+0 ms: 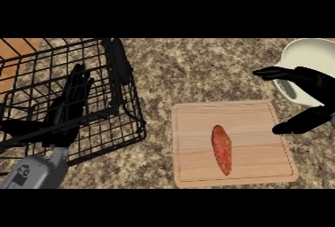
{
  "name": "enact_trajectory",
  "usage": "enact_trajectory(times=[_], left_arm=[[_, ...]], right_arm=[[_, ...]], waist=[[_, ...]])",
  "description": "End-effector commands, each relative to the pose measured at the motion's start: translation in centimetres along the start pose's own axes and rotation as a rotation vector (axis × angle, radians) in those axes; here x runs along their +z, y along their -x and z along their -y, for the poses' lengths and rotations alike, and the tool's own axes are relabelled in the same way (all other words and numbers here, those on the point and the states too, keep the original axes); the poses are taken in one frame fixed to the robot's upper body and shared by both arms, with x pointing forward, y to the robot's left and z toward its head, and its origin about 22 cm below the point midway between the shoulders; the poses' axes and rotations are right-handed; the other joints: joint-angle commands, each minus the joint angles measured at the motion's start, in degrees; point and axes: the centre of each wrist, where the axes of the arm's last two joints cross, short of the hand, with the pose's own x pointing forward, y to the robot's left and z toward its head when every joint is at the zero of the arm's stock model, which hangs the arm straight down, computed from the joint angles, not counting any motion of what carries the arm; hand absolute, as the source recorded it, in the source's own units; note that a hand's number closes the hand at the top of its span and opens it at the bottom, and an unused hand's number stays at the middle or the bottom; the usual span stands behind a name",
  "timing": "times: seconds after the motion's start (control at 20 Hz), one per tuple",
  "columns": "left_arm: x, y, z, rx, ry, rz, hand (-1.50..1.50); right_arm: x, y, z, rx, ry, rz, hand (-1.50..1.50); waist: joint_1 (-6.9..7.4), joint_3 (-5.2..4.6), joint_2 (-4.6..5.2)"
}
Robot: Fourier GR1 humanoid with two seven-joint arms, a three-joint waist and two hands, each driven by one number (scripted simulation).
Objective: Pick the sweet potato from the cutting board and place it in the pot
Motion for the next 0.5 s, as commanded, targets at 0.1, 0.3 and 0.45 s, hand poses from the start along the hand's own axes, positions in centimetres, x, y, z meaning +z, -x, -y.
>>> enact_trajectory(times=[0.1, 0.3, 0.45], left_arm=[[-1.9, -2.0, -2.1, -0.038, -0.057, 0.090, 0.00], [-1.2, -0.4, -2.3, -0.036, -0.065, 0.073, 0.00], [-2.5, -1.6, -2.1, -0.025, -0.086, 0.062, 0.00]], right_arm=[[0.1, -0.4, 1.2, 0.096, -0.306, 0.043, -1.50], [-1.2, 0.1, -0.6, 0.192, -0.457, 0.015, -1.50], [-3.8, 0.4, -1.6, 0.227, -0.465, 0.032, -1.50]], waist=[[-1.19, -0.01, -0.55], [-1.83, -0.12, -0.73], [-2.49, -0.12, -0.91]])
